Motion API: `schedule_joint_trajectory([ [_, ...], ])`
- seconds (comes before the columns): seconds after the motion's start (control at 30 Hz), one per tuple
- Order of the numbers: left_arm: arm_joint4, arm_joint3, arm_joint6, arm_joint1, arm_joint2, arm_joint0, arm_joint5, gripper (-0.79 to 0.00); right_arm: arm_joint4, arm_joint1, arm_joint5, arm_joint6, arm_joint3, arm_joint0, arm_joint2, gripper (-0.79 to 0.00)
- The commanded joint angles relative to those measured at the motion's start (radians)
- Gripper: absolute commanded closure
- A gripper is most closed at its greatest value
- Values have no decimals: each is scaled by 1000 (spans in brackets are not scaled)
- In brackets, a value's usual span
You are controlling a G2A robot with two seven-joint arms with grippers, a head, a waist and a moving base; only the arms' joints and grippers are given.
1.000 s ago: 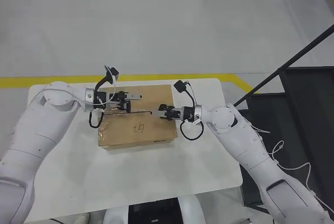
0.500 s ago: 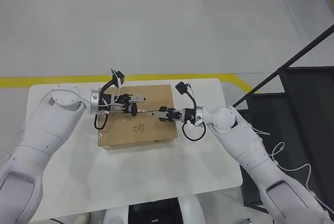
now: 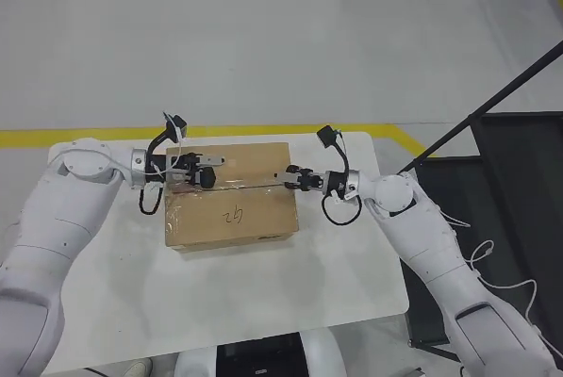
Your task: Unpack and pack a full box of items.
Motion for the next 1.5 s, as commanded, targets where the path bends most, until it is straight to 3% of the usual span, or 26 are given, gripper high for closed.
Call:
schedule_joint_trajectory([
  [0.0,12,-13,0,19,-34,14,7,-785,-2,6,1,7,-10,-14,19,-785],
  [0.33,107,-161,21,116,-202,159,104,-785,-6,21,14,14,-46,-64,53,-785],
  [0.7,125,-401,77,186,-382,334,149,-785,1,21,16,4,-44,-68,41,-785],
  [0.93,140,-487,76,207,-437,412,204,-785,6,21,14,4,-43,-67,34,-785],
  [1.47,170,-505,108,232,-514,489,239,-785,13,24,3,-4,-41,-76,33,-785],
])
